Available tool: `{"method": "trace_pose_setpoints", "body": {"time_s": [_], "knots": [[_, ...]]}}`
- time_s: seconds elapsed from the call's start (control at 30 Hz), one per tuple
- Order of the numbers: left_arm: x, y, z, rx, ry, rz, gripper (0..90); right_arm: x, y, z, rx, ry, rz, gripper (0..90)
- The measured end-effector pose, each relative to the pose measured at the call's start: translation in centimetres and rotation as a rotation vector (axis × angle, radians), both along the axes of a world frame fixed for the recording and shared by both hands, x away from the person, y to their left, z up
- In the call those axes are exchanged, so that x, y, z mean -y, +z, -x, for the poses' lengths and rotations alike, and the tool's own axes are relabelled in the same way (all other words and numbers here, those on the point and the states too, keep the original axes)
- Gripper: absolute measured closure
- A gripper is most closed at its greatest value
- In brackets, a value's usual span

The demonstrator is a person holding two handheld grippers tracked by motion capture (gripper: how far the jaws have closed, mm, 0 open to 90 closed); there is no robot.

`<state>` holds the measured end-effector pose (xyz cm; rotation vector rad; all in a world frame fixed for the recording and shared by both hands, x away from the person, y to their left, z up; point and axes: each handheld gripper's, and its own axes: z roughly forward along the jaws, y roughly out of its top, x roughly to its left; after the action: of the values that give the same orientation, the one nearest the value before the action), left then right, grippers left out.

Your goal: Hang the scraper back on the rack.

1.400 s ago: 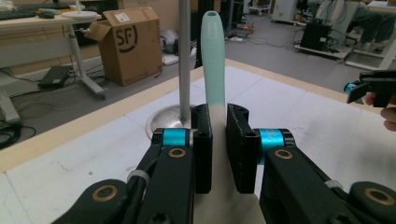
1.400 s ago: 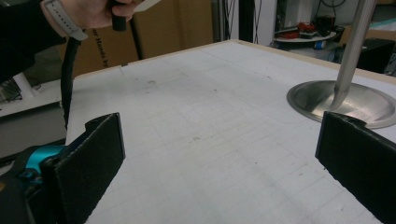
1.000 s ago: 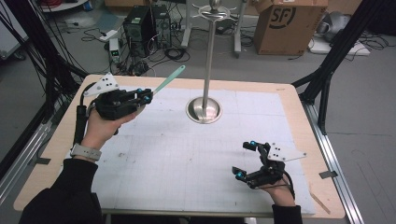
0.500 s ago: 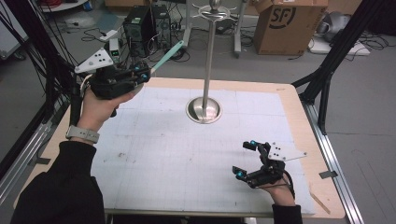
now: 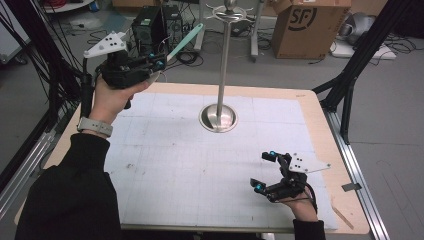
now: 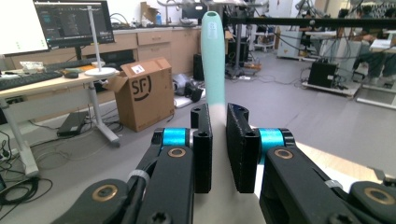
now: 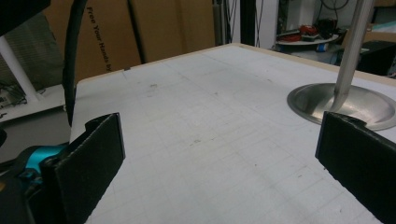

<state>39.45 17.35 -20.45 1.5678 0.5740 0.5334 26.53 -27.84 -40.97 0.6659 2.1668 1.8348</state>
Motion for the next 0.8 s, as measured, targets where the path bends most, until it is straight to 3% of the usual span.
{"method": "trace_pose_setpoints", "body": {"time_s": [0.37, 0.8], "knots": [[0.0, 0.8, -1.0, 0.002, -0.007, 0.036, 81.0, 0.2, -0.1, 0.1, -0.006, 0.008, 0.001, 0.2], [0.6, 0.6, -1.8, -0.013, -0.024, 0.041, 81.0, 0.6, 0.0, 0.1, -0.004, 0.002, -0.004, 0.2]]}}
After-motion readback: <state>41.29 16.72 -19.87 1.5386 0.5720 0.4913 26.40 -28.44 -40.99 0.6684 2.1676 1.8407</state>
